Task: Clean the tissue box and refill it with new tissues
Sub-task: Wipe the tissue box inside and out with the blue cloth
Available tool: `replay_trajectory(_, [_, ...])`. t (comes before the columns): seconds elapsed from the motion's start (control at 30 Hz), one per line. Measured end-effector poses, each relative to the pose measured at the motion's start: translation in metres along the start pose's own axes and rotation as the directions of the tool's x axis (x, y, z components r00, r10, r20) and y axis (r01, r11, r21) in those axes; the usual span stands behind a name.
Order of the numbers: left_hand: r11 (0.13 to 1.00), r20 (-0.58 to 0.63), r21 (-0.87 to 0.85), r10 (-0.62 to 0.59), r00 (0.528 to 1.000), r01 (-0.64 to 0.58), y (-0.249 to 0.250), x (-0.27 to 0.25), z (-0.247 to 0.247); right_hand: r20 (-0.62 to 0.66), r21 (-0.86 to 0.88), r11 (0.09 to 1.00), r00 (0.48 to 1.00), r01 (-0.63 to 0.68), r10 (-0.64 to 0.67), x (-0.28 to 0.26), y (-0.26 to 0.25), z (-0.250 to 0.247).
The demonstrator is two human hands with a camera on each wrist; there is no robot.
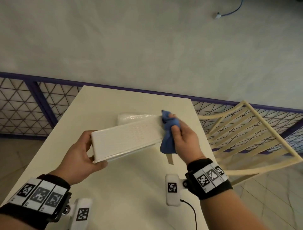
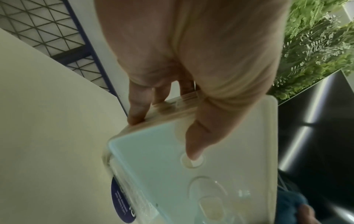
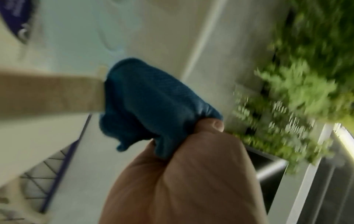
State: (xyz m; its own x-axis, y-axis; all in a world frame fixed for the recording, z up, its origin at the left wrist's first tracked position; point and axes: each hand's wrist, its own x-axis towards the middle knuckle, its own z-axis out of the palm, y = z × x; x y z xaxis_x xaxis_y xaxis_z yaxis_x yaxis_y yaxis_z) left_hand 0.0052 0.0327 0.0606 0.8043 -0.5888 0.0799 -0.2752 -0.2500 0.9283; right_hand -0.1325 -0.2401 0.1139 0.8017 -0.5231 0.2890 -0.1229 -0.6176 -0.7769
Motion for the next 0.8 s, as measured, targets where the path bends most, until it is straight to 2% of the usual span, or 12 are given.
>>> replay_trajectory(0.07, [1.0, -0.002, -0.001, 0.007, 1.0, -0.007, 0.0, 0.0, -0.001, -0.138, 0.086, 0.992, 0.985, -0.09, 0.101, 0.004, -0.008, -0.014])
replay_trajectory(0.1, [1.0, -0.005, -0.004, 0.013, 1.0, -0.013, 0.0, -0.001, -0.001, -0.147, 0.131, 0.986, 0.981, -0.107, 0.126, 0.007, -0.011, -0.019])
replay_trajectory(0.17, [0.999, -0.001, -0.038, 0.019, 1.0, -0.019, 0.001, -0.002, 0.001, -0.028, 0.147, 0.976, 0.986, -0.16, 0.166, 0.015, -0.013, -0.018])
replay_trajectory(0.2, [0.998, 0.002, -0.059, 0.021, 1.0, -0.021, 0.002, -0.003, 0.003, 0.06, 0.022, 0.985, 0.984, -0.169, 0.168, 0.017, -0.012, -0.012])
replay_trajectory(0.27, [0.996, -0.001, -0.082, 0.027, 1.0, -0.027, 0.005, -0.003, 0.007, 0.183, -0.27, 0.96, 0.975, -0.076, 0.128, 0.017, -0.009, 0.009])
replay_trajectory(0.3, [0.996, -0.002, -0.088, 0.025, 1.0, -0.025, 0.005, -0.003, 0.009, 0.209, -0.32, 0.947, 0.972, -0.038, 0.11, 0.013, -0.012, 0.022])
replay_trajectory(0.43, [0.994, -0.031, -0.103, 0.024, 0.999, -0.027, 0.005, -0.002, 0.02, 0.378, -0.278, 0.942, 0.923, 0.188, -0.072, -0.023, -0.051, 0.068])
replay_trajectory(0.53, [0.991, -0.071, -0.129, 0.032, 0.997, -0.041, 0.004, -0.006, 0.021, 0.445, -0.294, 0.901, 0.88, 0.318, -0.166, -0.032, -0.051, 0.07])
replay_trajectory(0.6, [0.992, -0.068, -0.121, 0.026, 0.997, -0.035, 0.005, -0.009, 0.017, 0.347, -0.341, 0.913, 0.933, 0.225, -0.1, -0.016, -0.023, 0.052])
replay_trajectory(0.7, [0.994, -0.068, -0.097, 0.039, 0.997, -0.045, 0.007, -0.01, 0.011, 0.176, -0.341, 0.937, 0.974, -0.075, 0.141, 0.01, 0.008, 0.028])
replay_trajectory(0.73, [0.996, -0.078, -0.069, 0.045, 0.996, -0.05, 0.008, -0.008, 0.012, 0.166, -0.328, 0.94, 0.973, -0.097, 0.158, 0.011, 0.008, 0.031])
replay_trajectory(0.8, [0.998, -0.1, 0.005, 0.064, 0.993, -0.064, 0.011, -0.003, 0.015, 0.214, -0.311, 0.95, 0.973, -0.017, 0.087, 0.002, -0.01, 0.053])
